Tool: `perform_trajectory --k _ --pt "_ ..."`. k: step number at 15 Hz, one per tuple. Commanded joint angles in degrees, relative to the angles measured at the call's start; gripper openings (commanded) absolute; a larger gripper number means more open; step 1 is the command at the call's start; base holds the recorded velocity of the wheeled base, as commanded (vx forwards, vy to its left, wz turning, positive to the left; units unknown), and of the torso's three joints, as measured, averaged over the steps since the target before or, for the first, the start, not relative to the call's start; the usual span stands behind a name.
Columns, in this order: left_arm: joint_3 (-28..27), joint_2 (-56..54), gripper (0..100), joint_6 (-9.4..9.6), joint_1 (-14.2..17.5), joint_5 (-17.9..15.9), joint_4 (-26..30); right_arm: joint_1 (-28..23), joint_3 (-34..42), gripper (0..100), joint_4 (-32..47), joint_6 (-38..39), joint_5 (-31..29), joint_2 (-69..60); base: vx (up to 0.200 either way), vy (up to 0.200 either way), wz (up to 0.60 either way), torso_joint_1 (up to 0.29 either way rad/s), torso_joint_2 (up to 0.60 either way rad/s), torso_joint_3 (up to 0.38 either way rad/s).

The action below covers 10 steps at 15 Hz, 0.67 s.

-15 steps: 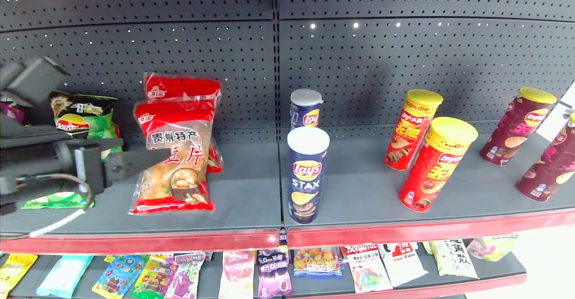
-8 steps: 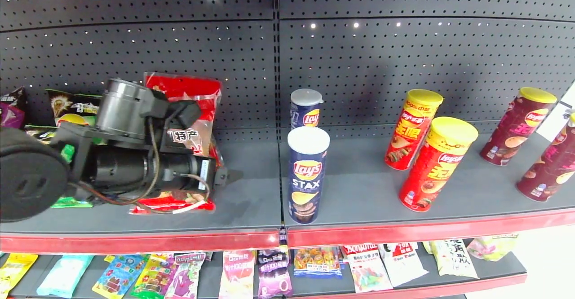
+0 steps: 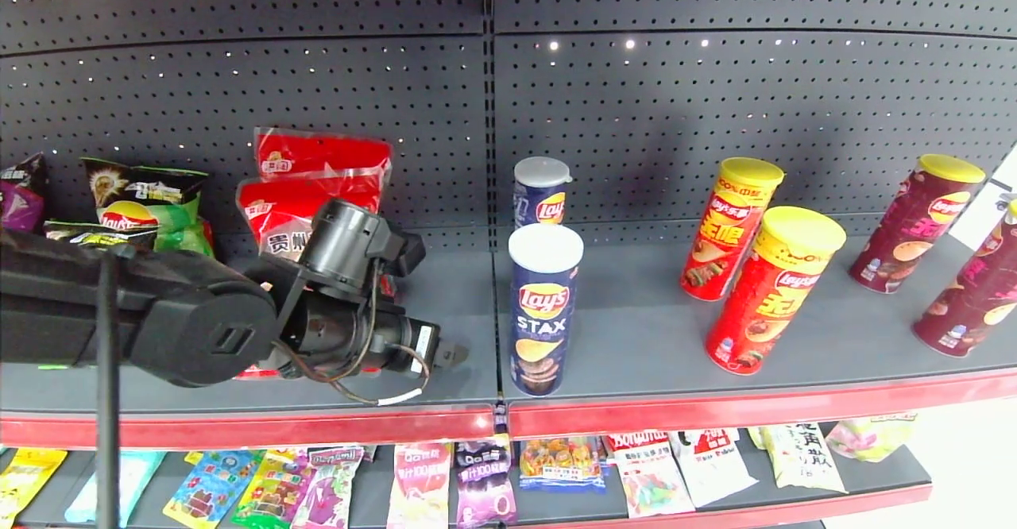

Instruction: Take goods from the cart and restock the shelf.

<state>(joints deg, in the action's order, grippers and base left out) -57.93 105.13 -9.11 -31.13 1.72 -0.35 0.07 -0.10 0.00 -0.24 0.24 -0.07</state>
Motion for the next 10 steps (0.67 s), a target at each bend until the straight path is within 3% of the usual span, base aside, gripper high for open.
perform_trajectory --k 1,10 --pt "0.0 2.6 100 0.05 -0.6 0.1 -0.7 0.0 0.0 100 0.0 0.0 0.0 0.1 0.0 0.0 0.0 0.0 0.0 0.0" --pt "-1.1 7.0 100 0.14 -1.6 0.3 -3.0 0.0 0.0 100 0.0 0.0 0.0 0.1 0.0 0.0 0.0 0.0 0.0 0.0"
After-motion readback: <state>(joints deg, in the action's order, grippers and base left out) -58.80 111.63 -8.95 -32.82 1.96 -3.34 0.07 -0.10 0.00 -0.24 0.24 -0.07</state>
